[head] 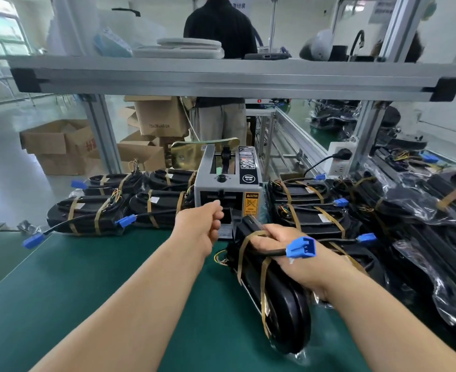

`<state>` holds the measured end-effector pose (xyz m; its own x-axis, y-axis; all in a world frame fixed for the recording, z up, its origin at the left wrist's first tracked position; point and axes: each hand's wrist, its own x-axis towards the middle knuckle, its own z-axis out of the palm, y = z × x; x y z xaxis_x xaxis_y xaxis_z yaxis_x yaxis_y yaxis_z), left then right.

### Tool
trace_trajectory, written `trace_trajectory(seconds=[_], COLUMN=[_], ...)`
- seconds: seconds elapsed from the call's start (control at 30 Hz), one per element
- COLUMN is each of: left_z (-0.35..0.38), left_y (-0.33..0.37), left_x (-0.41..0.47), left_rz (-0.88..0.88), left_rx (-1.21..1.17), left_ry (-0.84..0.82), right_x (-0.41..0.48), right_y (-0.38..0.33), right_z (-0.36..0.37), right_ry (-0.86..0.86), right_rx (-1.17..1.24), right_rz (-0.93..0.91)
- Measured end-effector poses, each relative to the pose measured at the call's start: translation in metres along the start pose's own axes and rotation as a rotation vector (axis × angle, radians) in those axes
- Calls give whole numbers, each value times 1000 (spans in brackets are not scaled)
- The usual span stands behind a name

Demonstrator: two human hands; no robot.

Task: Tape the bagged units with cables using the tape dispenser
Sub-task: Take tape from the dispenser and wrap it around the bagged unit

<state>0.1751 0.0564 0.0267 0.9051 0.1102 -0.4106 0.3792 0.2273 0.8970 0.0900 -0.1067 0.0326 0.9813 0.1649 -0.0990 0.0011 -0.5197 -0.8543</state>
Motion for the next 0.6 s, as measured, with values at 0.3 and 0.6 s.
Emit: trace_trajectory(seconds=[0.3,0.6], left_z=[18,1], left_y=[0,-11], left_x=[25,2], left_rz=[-193,160], left_rx=[-187,-238], left_ry=[74,66], right_x=[-3,-5], right_y=[-3,-2], right_z=[5,5], right_ry=[27,19], right_rx=[-17,3], right_rz=[-15,-12])
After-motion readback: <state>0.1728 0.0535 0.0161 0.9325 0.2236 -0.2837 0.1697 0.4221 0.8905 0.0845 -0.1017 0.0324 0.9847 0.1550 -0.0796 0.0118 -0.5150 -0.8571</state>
